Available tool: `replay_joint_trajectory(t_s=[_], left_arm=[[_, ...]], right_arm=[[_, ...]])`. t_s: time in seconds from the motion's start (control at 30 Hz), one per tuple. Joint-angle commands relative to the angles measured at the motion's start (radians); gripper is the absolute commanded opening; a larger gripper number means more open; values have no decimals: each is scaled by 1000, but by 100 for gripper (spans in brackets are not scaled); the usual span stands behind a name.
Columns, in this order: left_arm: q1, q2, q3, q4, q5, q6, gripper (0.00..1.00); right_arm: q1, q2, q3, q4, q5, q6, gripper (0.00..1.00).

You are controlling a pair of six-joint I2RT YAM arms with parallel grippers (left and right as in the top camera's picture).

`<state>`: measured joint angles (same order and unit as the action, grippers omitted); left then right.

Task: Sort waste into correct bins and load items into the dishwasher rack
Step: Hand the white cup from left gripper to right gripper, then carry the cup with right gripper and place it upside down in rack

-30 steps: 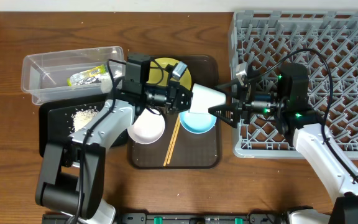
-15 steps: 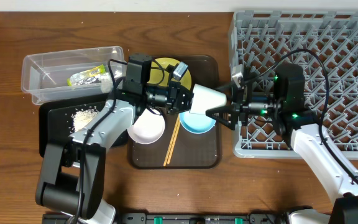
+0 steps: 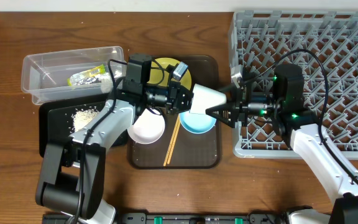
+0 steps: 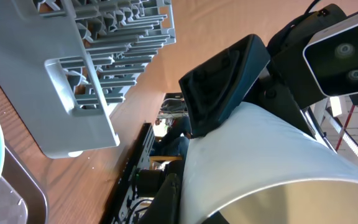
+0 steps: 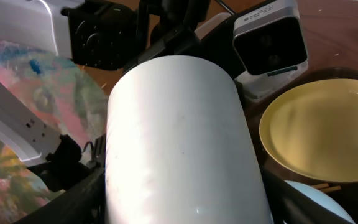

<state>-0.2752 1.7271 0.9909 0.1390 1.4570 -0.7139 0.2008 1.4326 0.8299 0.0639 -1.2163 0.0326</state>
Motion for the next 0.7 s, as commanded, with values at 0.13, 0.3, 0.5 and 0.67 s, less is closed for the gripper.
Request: replay_joint_trajectory(t_s=[0.13, 0.3, 0.5, 0.67], left_arm=[[1, -4, 10, 6, -16, 31, 14], [3, -4, 8, 0, -95, 148, 33], [18, -4, 8, -148, -362, 299, 41], [74, -27, 8, -262, -475, 395, 41]], right_arm=[[10, 4, 13, -16, -14, -3, 47], [10, 4, 12, -89, 59, -3, 30], [-3, 3, 13, -111, 136, 5, 20], [-38, -3, 14, -111, 174, 41, 16]])
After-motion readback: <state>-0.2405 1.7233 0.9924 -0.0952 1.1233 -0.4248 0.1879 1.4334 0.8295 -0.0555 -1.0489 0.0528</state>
